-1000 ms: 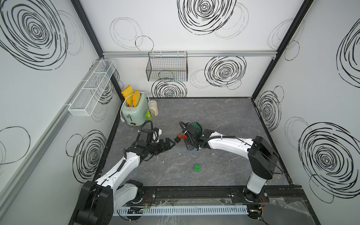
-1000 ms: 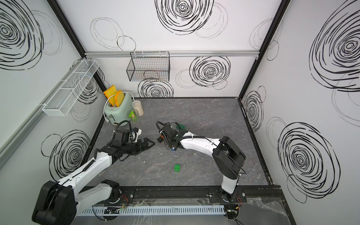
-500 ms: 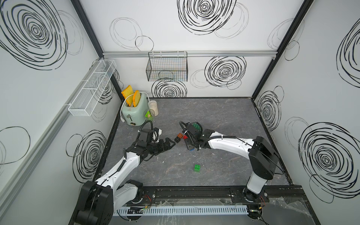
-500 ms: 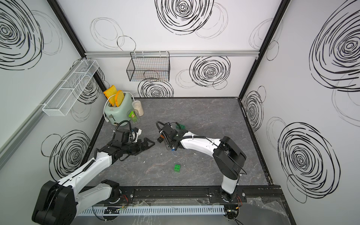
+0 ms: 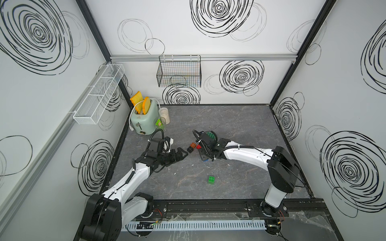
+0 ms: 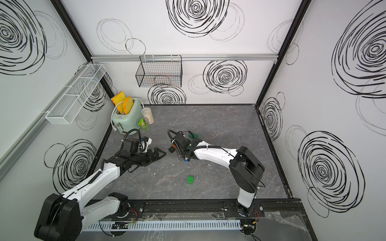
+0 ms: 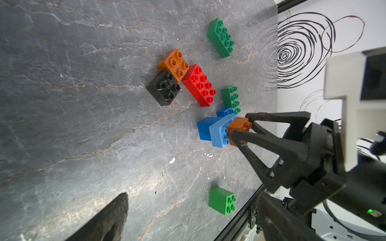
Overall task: Assemble the letter f with lego
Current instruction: Assemble the lego brick with the lego brick.
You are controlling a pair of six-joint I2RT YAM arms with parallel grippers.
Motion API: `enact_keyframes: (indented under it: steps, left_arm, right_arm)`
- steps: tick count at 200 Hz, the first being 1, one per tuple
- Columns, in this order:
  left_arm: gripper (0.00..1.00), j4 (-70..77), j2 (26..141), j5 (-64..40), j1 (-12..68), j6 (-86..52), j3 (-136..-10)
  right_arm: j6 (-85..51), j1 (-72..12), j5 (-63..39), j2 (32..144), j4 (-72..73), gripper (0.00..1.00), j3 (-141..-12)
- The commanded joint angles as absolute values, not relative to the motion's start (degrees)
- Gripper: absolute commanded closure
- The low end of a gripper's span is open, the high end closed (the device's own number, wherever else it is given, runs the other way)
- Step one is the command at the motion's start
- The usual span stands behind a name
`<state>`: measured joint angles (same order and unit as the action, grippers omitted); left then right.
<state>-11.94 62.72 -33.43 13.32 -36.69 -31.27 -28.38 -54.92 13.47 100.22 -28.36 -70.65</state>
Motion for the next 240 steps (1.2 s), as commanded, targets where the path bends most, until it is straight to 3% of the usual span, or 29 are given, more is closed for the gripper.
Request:
enact_keyframes:
  steps: [1,177,240]
  left_arm:
    - [0.02,-10.2,62.9,-33.2,12.8,-37.0,-30.9]
    - [0.02,-10.3,62.9,-32.5,12.9,-37.2,-30.8]
    - [0.02,-10.1,62.3,-32.9,13.3,-37.0,-30.9]
  right_arm:
    - [-28.2,-55.3,13.7,98.4,-30.2,0.49,-69.6]
    - [-28.4,-55.6,13.3,98.3,-31.6,0.69,-71.1]
    - [-28.7,-54.6,11.0,99.3,-33.0,0.70,-73.5]
